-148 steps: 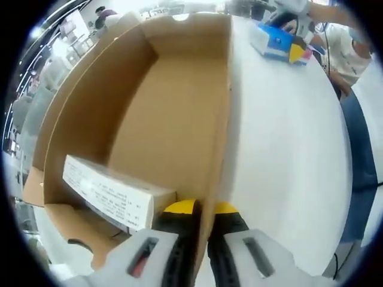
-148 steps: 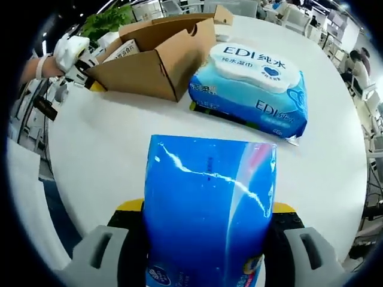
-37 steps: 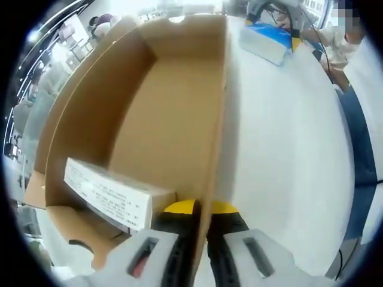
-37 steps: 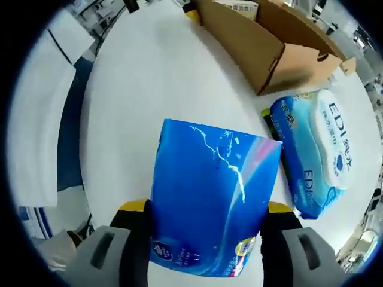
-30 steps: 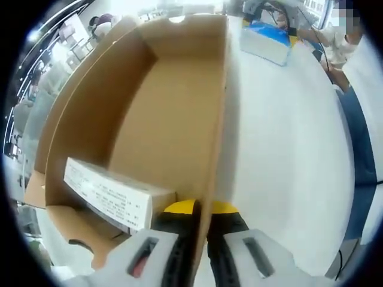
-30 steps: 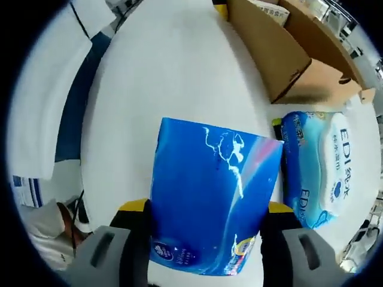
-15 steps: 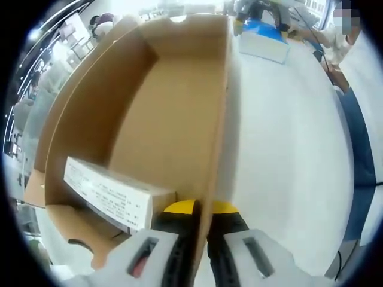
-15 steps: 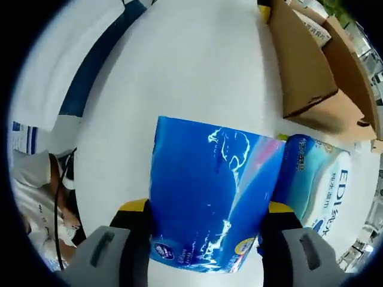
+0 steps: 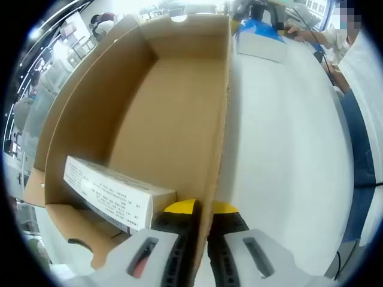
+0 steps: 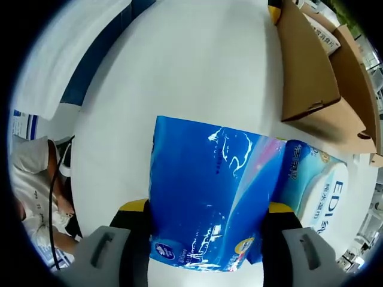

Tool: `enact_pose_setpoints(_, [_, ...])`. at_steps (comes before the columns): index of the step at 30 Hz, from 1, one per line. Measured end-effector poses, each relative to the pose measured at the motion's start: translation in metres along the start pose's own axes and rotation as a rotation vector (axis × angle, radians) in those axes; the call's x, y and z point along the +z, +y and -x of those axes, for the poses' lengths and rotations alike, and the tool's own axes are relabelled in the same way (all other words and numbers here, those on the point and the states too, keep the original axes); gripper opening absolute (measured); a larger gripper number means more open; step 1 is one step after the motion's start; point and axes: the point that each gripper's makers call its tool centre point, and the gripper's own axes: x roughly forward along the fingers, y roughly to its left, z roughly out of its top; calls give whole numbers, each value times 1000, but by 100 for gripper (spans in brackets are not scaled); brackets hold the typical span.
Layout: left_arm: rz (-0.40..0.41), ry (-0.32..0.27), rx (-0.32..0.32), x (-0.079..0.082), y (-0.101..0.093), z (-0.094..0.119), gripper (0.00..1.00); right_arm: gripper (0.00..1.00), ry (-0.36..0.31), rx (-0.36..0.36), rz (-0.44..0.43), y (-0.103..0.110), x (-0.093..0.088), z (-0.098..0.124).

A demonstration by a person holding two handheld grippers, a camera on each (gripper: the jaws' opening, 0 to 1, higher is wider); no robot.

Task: Operate the shoe box by opening the lid, removing the specified soft item, and placing it in the target area until the item is outside and the box remains undamaged.

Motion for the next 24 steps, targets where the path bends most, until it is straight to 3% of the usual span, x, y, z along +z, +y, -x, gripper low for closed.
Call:
enact_pose_setpoints(18, [2, 0, -1, 3, -3, 2, 4, 75, 13, -22, -8, 0, 3, 10])
enact_pose_setpoints(24, [6, 1, -5, 4, -4, 4, 4, 75, -55, -26, -145, 1, 17, 28])
